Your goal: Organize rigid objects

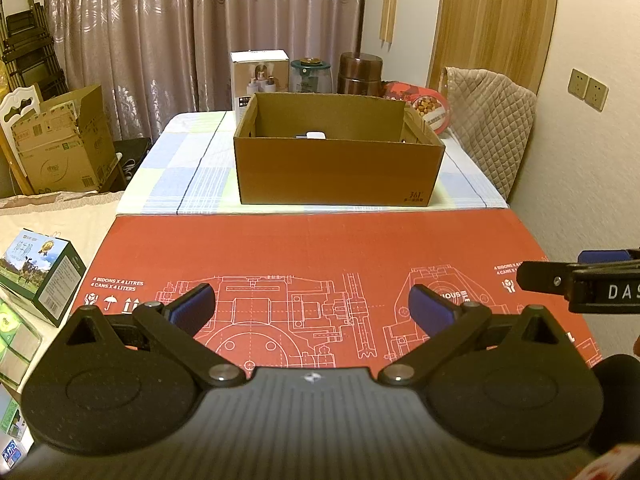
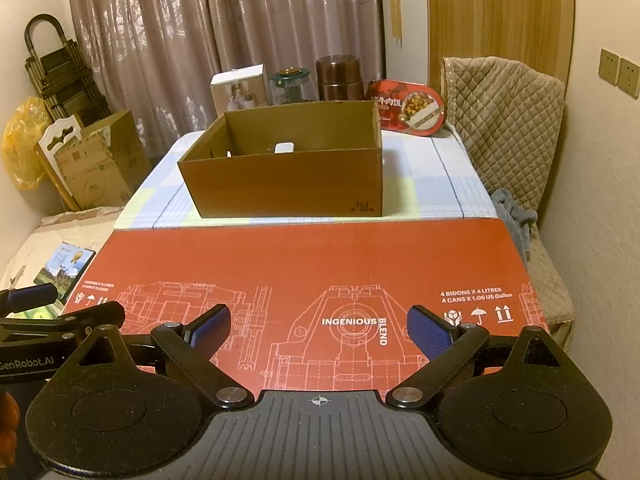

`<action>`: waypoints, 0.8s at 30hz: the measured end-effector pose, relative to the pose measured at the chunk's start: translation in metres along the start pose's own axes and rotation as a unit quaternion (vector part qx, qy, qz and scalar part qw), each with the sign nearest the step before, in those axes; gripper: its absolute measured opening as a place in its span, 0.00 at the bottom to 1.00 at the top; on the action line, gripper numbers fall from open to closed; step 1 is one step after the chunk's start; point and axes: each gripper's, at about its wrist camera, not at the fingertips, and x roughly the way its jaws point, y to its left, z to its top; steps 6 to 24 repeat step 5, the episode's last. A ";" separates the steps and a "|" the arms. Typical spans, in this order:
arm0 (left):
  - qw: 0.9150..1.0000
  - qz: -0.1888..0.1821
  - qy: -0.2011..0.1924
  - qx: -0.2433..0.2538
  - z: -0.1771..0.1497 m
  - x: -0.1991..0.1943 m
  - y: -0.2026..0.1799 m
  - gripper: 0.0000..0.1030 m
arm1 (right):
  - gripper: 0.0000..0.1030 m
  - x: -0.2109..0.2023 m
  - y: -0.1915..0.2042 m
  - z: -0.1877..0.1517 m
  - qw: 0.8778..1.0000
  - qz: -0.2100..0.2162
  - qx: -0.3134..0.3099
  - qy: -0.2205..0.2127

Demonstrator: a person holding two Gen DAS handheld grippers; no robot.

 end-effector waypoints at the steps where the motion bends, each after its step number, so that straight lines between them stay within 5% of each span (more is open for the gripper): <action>1: 1.000 -0.002 0.000 -0.002 0.000 0.000 0.001 0.99 | 0.89 0.000 0.000 0.000 1.000 0.000 0.000 0.000; 24: 1.000 -0.006 -0.003 -0.011 -0.002 -0.001 0.002 0.99 | 0.89 0.000 0.000 -0.002 1.000 0.001 0.001 -0.002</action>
